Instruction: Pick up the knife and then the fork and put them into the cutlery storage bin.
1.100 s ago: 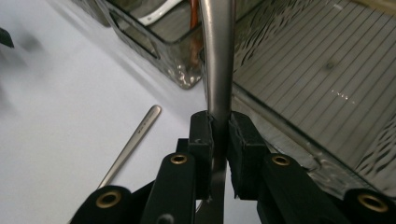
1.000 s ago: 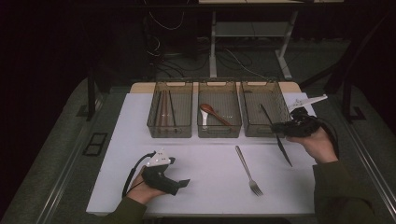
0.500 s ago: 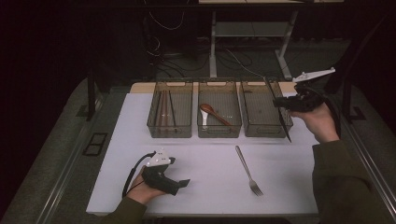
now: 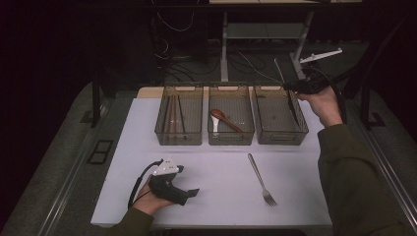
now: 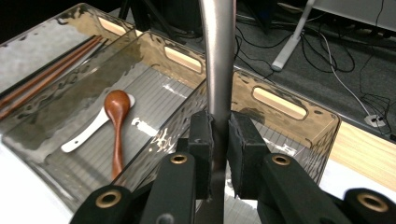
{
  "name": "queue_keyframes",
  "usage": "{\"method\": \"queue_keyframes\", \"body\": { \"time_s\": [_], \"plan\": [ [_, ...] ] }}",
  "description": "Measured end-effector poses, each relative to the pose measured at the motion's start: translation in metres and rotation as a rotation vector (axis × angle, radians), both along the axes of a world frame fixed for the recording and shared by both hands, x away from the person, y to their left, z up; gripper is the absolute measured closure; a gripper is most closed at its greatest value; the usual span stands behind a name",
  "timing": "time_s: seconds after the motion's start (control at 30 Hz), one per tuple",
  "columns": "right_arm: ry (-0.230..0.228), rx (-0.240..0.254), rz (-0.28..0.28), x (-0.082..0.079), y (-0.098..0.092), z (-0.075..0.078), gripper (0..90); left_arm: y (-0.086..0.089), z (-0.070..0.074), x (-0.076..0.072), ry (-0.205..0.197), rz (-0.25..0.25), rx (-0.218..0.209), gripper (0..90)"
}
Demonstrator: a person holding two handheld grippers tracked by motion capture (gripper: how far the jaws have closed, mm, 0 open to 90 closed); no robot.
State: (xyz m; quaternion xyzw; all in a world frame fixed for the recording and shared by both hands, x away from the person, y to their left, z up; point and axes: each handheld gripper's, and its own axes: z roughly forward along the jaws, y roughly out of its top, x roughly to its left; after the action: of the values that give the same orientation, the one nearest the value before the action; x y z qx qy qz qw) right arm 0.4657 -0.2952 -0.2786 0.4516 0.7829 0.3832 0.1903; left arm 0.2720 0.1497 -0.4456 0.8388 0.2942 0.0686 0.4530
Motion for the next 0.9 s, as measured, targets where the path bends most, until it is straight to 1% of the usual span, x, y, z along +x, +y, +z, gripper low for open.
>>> {"method": "queue_keyframes", "body": {
  "time_s": [0.17, 0.23, 0.37, 0.47, 0.57, 0.67, 0.73, 0.77, 0.9],
  "plan": [
    [0.012, -0.007, -0.009, 0.012, 0.001, -0.013, 80.3, 0.000, 0.000, 0.000, 0.000, -0.001, 0.002, 0.8],
    [0.029, -0.020, -0.015, 0.015, 0.001, -0.018, 80.2, 0.000, 0.000, 0.000, 0.001, -0.001, 0.001, 0.8],
    [0.046, -0.028, -0.027, 0.021, 0.001, -0.028, 80.2, 0.000, 0.000, 0.000, 0.001, -0.002, 0.003, 0.8],
    [0.069, -0.025, -0.032, 0.023, 0.000, -0.037, 80.3, 0.001, 0.000, 0.000, -0.001, -0.002, 0.002, 0.8],
    [0.094, -0.039, -0.042, 0.025, -0.002, -0.047, 80.2, 0.000, 0.000, 0.000, 0.001, 0.000, -0.002, 0.8],
    [0.116, -0.065, -0.047, 0.028, -0.003, -0.055, 80.3, 0.000, -0.001, 0.000, 0.004, -0.004, 0.001, 0.8],
    [0.124, -0.066, -0.049, 0.030, -0.004, -0.059, 80.2, -0.001, -0.001, 0.000, 0.004, -0.003, 0.002, 0.8],
    [0.137, -0.061, -0.052, 0.031, -0.004, -0.061, 80.2, -0.001, -0.001, -0.001, 0.004, -0.002, 0.001, 0.8],
    [0.174, -0.084, -0.065, 0.035, -0.004, -0.072, 80.2, 0.000, -0.001, 0.000, 0.004, -0.003, 0.000, 0.8]
  ]
}}
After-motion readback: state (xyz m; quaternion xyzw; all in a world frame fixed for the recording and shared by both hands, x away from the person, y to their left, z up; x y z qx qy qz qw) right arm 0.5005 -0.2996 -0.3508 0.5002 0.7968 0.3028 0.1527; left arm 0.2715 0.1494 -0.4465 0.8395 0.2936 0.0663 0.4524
